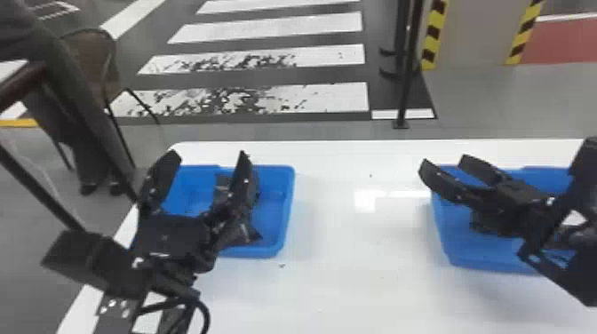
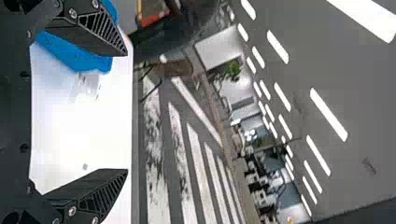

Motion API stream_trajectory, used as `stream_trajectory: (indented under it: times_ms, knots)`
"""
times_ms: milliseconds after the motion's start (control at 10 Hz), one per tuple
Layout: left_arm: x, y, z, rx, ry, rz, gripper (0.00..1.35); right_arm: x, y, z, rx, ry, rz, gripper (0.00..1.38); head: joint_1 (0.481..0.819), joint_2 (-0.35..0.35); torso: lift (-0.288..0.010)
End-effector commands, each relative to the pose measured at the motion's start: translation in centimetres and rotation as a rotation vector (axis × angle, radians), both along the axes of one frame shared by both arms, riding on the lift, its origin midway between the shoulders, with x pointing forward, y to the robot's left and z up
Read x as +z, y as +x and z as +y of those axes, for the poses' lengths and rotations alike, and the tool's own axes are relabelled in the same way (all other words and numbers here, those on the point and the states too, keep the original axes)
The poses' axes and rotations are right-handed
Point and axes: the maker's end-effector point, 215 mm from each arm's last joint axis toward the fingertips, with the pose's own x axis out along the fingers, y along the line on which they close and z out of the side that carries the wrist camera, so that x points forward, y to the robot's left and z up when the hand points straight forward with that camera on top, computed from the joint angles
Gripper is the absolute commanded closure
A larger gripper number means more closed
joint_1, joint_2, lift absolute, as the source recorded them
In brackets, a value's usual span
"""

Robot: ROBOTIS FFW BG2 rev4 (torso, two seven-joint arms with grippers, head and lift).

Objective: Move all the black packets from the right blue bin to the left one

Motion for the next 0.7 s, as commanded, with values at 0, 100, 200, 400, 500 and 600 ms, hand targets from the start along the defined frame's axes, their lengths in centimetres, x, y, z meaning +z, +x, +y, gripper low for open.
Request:
stream_trajectory:
  times_ms: [0,100,200,400,500,600]
  knots:
    - [0.7,-1.9,-1.1,-0.029,-0.068,-0.003,0.13,-1.9,0.7,-5.3,-0.104,-0.109,0.057,0.15,0.695,0.120,-0.140]
    - [0.0,-2.3,-1.6,-0.041,-0.053,0.020,0.13,-3.5,0.4,-6.9,-0.151,-0.181,0.117,0.15,0.695,0.067,-0.140]
    - [-0.6,-2.2,-1.3,-0.041,-0.045,0.038,0.13,-4.6,-0.3,-7.6,-0.191,-0.236,0.174,0.15,0.695,0.020,-0.140]
    - [-0.8,-2.2,-0.4,-0.020,-0.024,0.043,0.13,-5.6,-1.8,-8.6,-0.304,-0.284,0.239,0.15,0.695,-0.013,-0.140]
    - [-1.0,-2.2,-0.5,-0.025,-0.022,0.050,0.13,-6.6,-2.2,-8.7,-0.333,-0.286,0.277,0.15,0.695,-0.019,-0.140]
    - [-1.0,-2.2,-0.5,-0.026,-0.020,0.050,0.13,-8.0,-2.3,-9.3,-0.363,-0.293,0.319,0.15,0.695,-0.019,-0.140]
